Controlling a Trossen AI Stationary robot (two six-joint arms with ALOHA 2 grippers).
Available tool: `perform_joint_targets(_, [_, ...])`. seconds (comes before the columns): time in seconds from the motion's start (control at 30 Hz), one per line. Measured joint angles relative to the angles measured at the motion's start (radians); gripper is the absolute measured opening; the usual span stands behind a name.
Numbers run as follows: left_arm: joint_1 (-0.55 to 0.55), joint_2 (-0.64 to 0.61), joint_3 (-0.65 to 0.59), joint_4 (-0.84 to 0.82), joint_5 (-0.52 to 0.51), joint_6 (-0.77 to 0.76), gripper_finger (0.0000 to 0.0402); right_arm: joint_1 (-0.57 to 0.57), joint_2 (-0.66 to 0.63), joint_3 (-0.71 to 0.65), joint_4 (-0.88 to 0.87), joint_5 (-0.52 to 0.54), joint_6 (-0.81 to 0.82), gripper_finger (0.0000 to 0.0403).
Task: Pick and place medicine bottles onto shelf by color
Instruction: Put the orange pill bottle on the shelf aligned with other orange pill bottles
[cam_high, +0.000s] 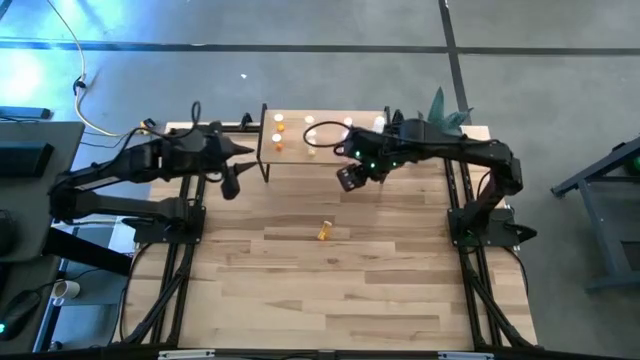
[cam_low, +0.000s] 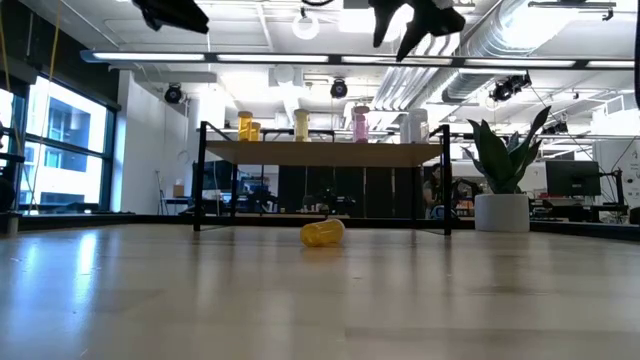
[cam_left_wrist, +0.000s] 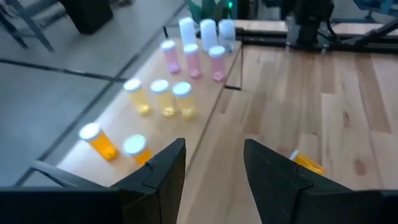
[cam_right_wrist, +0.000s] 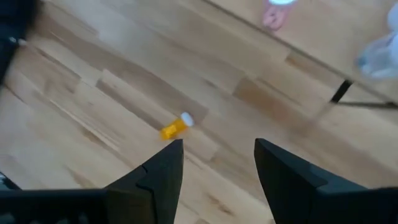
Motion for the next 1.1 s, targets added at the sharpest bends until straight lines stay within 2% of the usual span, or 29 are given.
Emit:
perform_joint_targets(0.3, [0.000, -0.076, 0.000, -0.016, -0.024, 0.023, 0.0152, 0.116, 0.035, 0.000, 0.084, 0.043, 0.351, 0.0188])
perform_joint_targets(0.43, [0.000, -0.086, 0.000, -0.034, -0.025, 0.023, 0.0152, 0.150, 0.097, 0.000, 0.159, -0.002, 0.487, 0.0188])
perform_joint_targets(0.67, [0.000, -0.088, 0.000, -0.106, -0.032, 0.023, 0.0152, 0.179, 0.228, 0.000, 0.264, -0.052, 0.564, 0.0188])
perform_joint_targets(1.1, [0.000, -0.088, 0.000, -0.151, -0.043, 0.015, 0.0152, 0.223, 0.419, 0.000, 0.288, -0.065, 0.725, 0.0188])
